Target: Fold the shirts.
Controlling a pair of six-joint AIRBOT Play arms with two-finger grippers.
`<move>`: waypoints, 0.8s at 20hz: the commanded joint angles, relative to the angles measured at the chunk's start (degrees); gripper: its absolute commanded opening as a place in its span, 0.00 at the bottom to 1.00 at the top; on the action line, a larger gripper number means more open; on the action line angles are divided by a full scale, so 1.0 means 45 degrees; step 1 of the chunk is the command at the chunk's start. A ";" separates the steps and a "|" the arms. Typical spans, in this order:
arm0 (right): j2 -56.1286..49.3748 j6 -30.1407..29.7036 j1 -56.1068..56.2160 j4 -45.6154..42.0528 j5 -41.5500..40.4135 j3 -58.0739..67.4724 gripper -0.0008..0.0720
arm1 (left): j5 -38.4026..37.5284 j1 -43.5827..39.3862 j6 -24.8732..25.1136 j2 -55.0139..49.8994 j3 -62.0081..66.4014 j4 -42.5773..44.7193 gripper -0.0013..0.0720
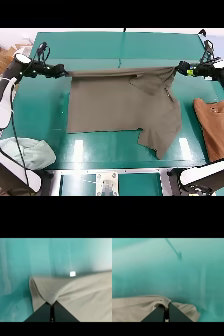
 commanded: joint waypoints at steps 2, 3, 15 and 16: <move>0.0185 -0.0233 -0.0117 -0.3521 0.3832 0.0369 0.04 | -0.3240 -0.0005 -0.1151 -0.0058 0.0073 0.2113 0.05; 0.0185 -0.0233 -0.0107 -0.4303 0.4551 0.0369 0.04 | -0.3725 -0.0005 -0.1355 -0.0058 0.0068 0.2419 0.05; 0.0185 -0.0238 0.0019 -0.5843 0.4925 -0.1297 0.04 | -0.3842 -0.0403 -0.1705 -0.0141 -0.1413 0.2501 0.05; 0.0185 -0.0238 0.0024 -0.5843 0.4925 -0.1287 0.04 | -0.3803 -0.0486 -0.1705 -0.0141 -0.1409 0.2526 0.05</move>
